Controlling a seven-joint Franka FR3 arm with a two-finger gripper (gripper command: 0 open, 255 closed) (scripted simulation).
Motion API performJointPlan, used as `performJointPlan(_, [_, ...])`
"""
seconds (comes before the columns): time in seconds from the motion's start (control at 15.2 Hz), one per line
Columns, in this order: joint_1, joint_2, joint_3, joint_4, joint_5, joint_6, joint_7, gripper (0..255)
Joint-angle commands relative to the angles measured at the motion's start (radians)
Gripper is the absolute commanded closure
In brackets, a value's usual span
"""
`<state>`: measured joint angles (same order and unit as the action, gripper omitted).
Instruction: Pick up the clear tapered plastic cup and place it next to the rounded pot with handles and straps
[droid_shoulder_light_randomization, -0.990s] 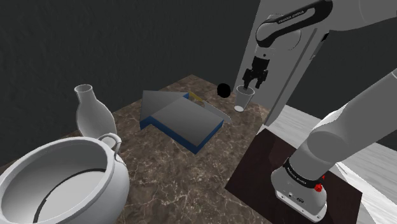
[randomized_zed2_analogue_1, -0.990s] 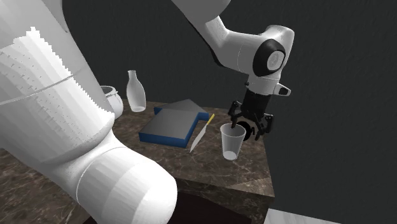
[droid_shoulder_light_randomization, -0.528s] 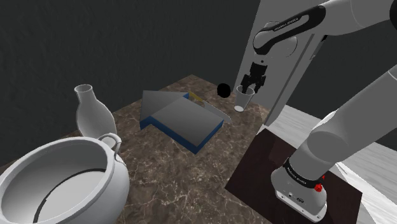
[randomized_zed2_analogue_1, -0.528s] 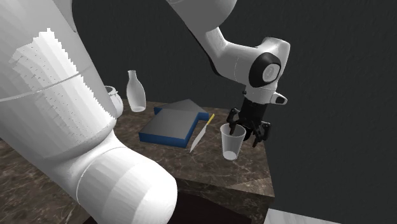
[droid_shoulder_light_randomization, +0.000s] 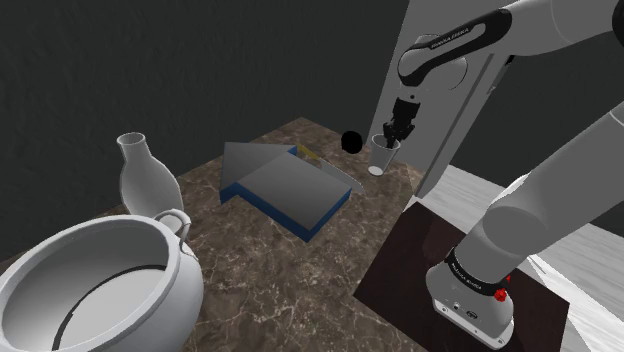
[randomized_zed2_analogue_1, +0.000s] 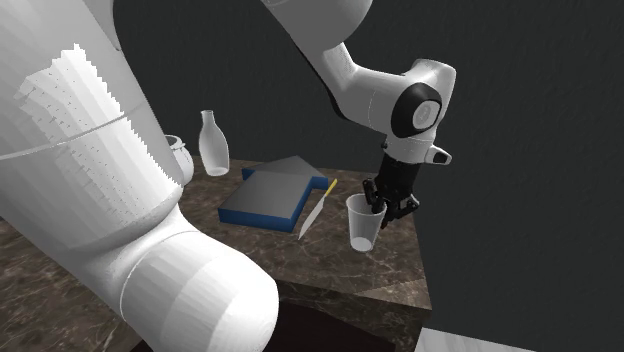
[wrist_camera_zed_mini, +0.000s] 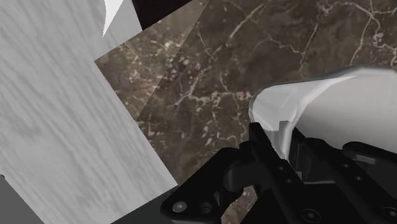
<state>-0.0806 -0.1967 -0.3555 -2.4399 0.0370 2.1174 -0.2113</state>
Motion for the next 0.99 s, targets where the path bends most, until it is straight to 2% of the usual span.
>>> performJointPlan(0.0, [0.0, 0.0, 0.0, 0.0, 0.0, 0.0, 0.0, 255])
performJointPlan(0.4, [0.0, 0.0, 0.0, 0.0, 0.0, 0.0, 0.0, 255])
performJointPlan(0.92, [-0.004, -0.059, 0.01, 0.059, -0.02, -0.114, 0.025, 255])
